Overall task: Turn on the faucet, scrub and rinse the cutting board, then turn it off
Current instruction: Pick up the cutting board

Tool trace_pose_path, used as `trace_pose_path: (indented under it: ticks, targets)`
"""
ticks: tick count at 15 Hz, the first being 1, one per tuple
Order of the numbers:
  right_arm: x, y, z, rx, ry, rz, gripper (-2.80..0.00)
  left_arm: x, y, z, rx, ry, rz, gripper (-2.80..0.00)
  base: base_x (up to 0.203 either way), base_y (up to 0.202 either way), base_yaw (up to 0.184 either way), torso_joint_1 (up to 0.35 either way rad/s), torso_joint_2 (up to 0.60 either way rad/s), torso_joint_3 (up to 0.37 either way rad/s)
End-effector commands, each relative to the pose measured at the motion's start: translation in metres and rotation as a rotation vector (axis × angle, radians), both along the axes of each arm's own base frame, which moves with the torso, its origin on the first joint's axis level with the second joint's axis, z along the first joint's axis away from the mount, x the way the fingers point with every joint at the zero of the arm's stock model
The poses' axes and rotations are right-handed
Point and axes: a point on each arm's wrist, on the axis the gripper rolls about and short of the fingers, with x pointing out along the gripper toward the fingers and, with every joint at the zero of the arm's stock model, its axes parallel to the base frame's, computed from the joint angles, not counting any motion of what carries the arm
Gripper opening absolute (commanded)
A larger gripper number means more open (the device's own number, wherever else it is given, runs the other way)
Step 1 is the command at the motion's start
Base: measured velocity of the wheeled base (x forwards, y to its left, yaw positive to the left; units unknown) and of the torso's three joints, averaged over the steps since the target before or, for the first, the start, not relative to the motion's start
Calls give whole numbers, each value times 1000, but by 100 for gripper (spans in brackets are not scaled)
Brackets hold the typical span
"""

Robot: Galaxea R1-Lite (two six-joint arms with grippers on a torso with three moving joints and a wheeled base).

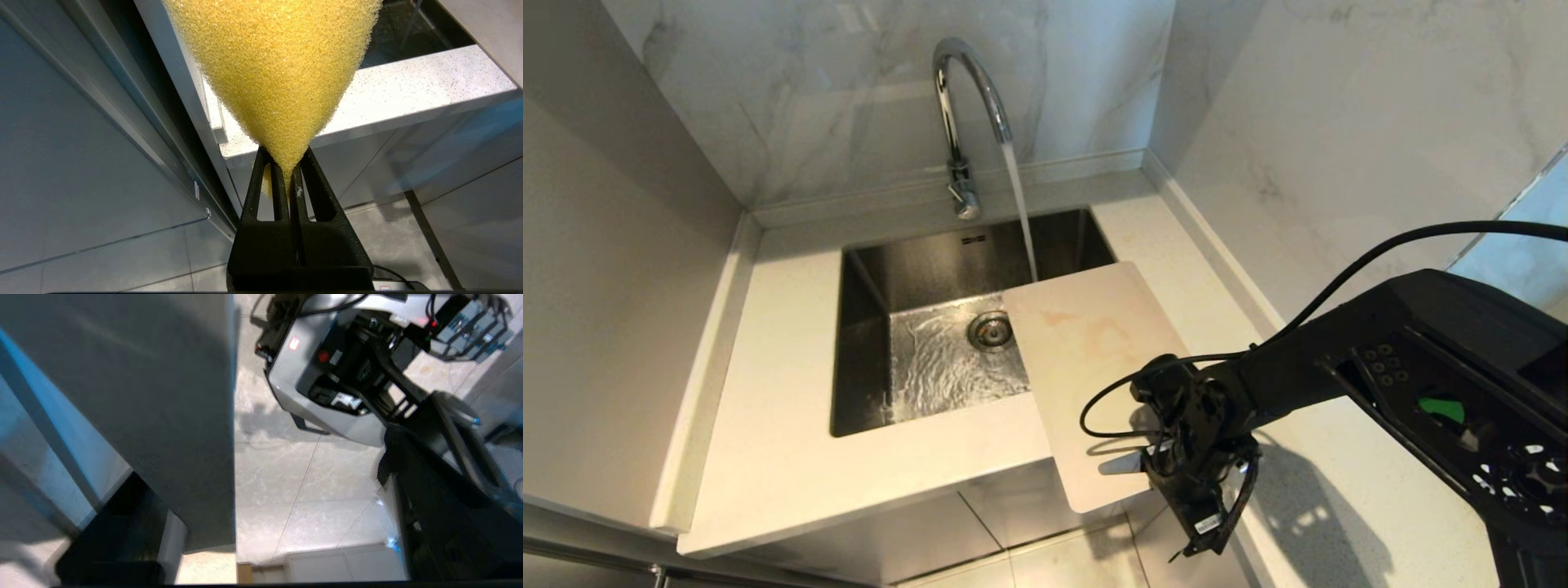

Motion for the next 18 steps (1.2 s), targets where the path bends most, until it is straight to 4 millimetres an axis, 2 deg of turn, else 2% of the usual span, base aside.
trace_pose_path:
  ticks: [1,8,12,18]
  targets:
    - [0,0,0,-2,0,-6,-280,0,0,-1,0,-1,1,-280,0,0,0,0,0,0]
    - [1,0,4,2,-16,-2,-280,0,0,-1,0,-1,1,-280,0,0,0,0,0,0]
    - [-1,-1,17,11,-45,0,-280,0,0,-1,0,-1,1,-280,0,0,0,0,0,0]
    - [-21,-10,65,-36,-139,122,-280,0,0,-1,0,-1,1,-280,0,0,0,0,0,0]
